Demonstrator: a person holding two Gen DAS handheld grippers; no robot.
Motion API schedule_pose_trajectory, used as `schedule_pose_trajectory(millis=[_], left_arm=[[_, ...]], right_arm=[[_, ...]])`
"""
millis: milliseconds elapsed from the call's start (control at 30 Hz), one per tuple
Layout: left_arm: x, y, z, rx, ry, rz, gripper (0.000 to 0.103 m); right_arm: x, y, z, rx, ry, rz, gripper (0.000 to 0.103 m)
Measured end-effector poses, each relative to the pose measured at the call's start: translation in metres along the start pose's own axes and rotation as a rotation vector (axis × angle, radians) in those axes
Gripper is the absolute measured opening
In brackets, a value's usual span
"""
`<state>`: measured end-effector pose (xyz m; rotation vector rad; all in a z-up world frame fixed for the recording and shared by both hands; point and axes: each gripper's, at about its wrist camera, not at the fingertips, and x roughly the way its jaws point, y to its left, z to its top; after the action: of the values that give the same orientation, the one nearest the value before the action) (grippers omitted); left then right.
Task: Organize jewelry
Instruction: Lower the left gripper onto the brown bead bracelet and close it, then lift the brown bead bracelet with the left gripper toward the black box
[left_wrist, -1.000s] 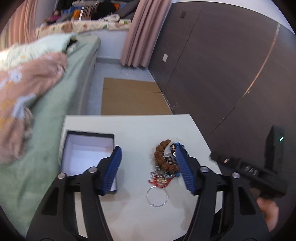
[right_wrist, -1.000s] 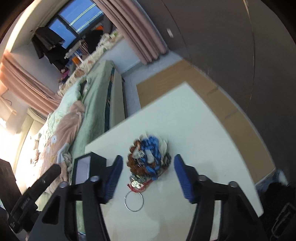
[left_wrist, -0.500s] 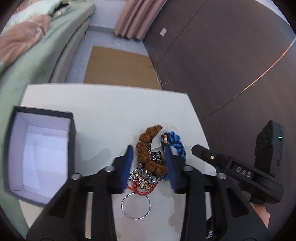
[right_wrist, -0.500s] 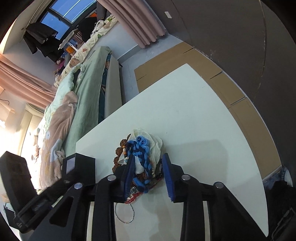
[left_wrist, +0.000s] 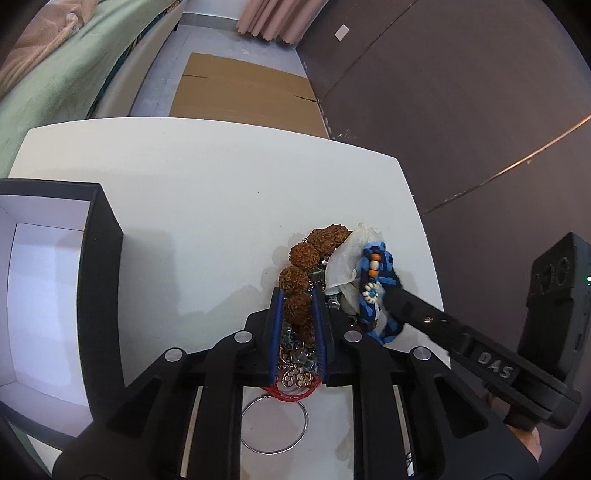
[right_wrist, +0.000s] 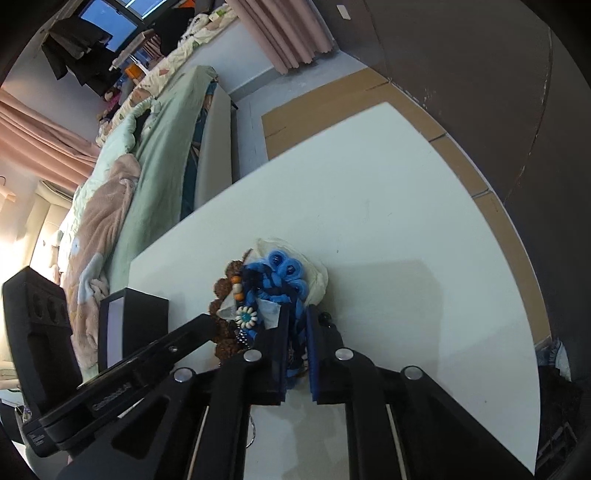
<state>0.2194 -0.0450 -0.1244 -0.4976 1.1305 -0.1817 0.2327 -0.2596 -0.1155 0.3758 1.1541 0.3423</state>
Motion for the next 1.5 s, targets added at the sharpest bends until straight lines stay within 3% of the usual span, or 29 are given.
schedule_pose_trajectory(millis=[233, 367, 533, 700, 800, 1100, 1300, 1467, 1500], left_arm=[[0.008, 0.002, -0.005, -0.012, 0.02, 0.001, 0.022], [0.013, 0.003, -0.007, -0.007, 0.015, 0.018, 0.026], [0.004, 0.004, -0.008, 0.001, -0.017, 0.023, 0.019], [-0.023, 0.0, -0.006, 0.016, -0.068, -0.013, 0.019], [-0.037, -0.004, -0.006, 0.029, -0.093, -0.033, 0.019], [-0.06, -0.001, -0.014, 0.027, -0.126, -0.052, 0.019], [-0.072, -0.001, -0.017, 0.037, -0.145, -0.059, 0.019], [-0.084, 0.001, -0.021, 0.042, -0.169, -0.058, 0.019], [-0.085, 0.001, -0.021, 0.042, -0.17, -0.061, 0.019]], right_arm=[[-0.031, -0.003, -0.004, 0.032, -0.092, 0.013, 0.008], [-0.039, -0.014, -0.006, 0.061, -0.097, 0.006, 0.008], [-0.043, -0.021, -0.012, 0.068, -0.093, 0.012, 0.008], [-0.058, -0.026, -0.014, 0.108, -0.122, 0.137, 0.009], [-0.058, -0.028, -0.018, 0.117, -0.103, 0.166, 0.009], [-0.018, -0.028, -0.035, 0.111, 0.047, 0.05, 0.012], [-0.034, -0.025, -0.043, 0.098, 0.011, 0.037, 0.019], [-0.029, -0.018, -0.056, 0.076, 0.047, 0.011, 0.02], [-0.029, -0.018, -0.058, 0.075, 0.051, 0.007, 0.03]])
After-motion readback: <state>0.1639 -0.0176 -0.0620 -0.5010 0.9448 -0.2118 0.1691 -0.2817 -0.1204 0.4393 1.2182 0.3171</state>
